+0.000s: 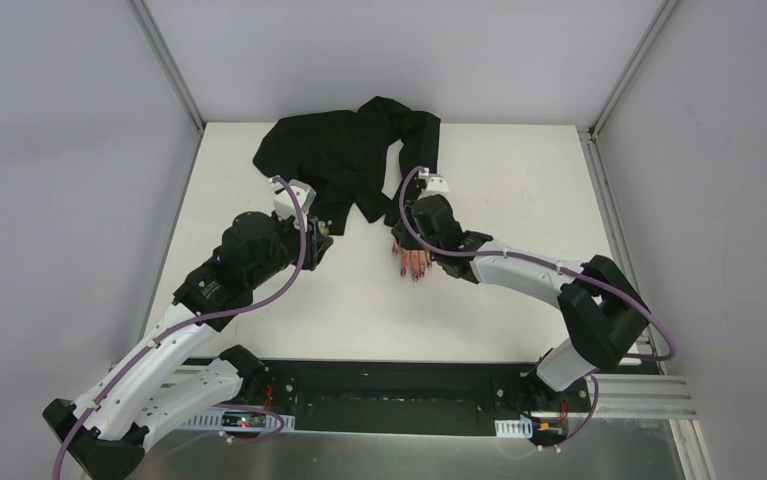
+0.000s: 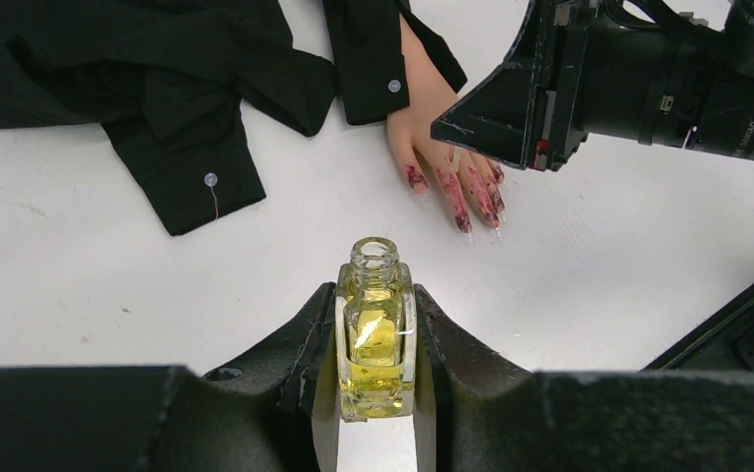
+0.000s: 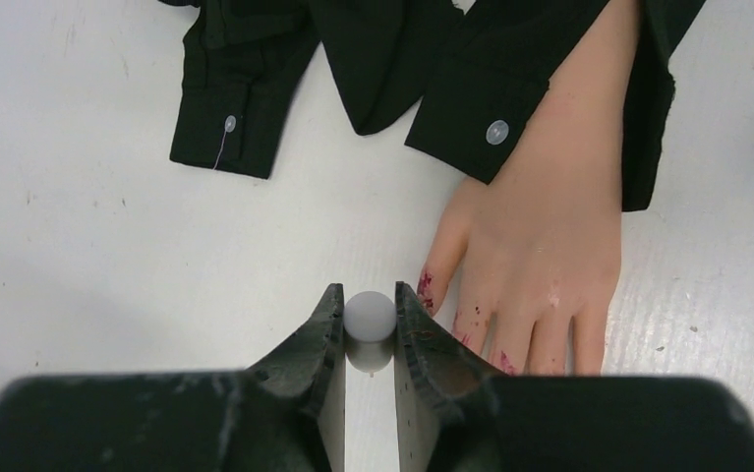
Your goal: Paint the nails
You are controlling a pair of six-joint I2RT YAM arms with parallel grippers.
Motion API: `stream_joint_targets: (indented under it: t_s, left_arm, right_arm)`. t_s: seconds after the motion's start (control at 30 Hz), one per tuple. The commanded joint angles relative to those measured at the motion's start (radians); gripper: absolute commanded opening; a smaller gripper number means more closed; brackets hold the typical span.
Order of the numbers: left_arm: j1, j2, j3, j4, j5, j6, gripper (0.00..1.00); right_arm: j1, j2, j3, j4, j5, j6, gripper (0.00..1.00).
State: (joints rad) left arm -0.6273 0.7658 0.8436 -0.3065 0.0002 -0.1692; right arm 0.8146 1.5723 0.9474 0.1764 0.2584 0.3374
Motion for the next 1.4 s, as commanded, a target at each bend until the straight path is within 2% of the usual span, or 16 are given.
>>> stream_joint_targets:
  t_s: [0.0,0.7,1.37]
  left_arm:
    - [0.005,-0.014,0.040,0.021,0.026,-0.001,0.00]
    - [0.005,-0.013,0.040,0.021,0.032,0.002,0.00]
    - [0.005,-0.008,0.040,0.021,0.035,0.000,0.00]
  right_arm:
    - [-0.030,0.023,0.027,0.012,-0.042,0.039,0.00]
    - [-0.032,0.268,0.182,-0.005,-0.021,-0.034,0.00]
    - [-0.016,0.271,0.171,-0.037,0.000,-0.040,0.00]
